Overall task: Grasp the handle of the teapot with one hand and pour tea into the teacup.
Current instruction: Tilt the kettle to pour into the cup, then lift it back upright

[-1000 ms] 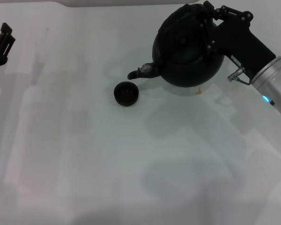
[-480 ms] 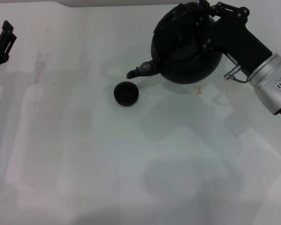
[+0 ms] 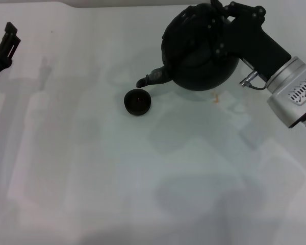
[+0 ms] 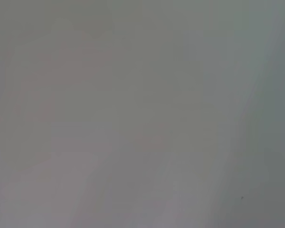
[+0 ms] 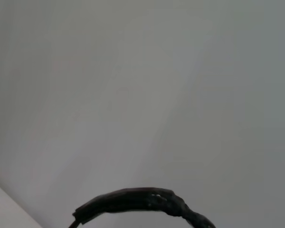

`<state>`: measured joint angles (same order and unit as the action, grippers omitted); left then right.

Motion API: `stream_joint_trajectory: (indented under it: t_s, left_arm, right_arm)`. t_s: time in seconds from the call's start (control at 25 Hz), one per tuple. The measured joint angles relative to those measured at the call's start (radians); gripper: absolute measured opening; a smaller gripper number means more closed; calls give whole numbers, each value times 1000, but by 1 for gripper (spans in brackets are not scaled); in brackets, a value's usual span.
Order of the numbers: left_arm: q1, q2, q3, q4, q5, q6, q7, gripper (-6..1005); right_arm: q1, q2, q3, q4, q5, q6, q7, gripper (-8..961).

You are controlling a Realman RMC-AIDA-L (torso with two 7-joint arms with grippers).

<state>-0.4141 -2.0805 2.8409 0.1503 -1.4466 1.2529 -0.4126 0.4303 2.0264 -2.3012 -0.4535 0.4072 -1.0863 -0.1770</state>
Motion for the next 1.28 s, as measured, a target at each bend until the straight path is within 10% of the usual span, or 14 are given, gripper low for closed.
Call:
stream_joint_trajectory:
  t_s: [1.28]
  left_arm:
    - [-5, 1, 0, 11, 0, -14, 0, 887]
  right_arm:
    - [11, 0, 1, -2, -4, -10, -134, 127]
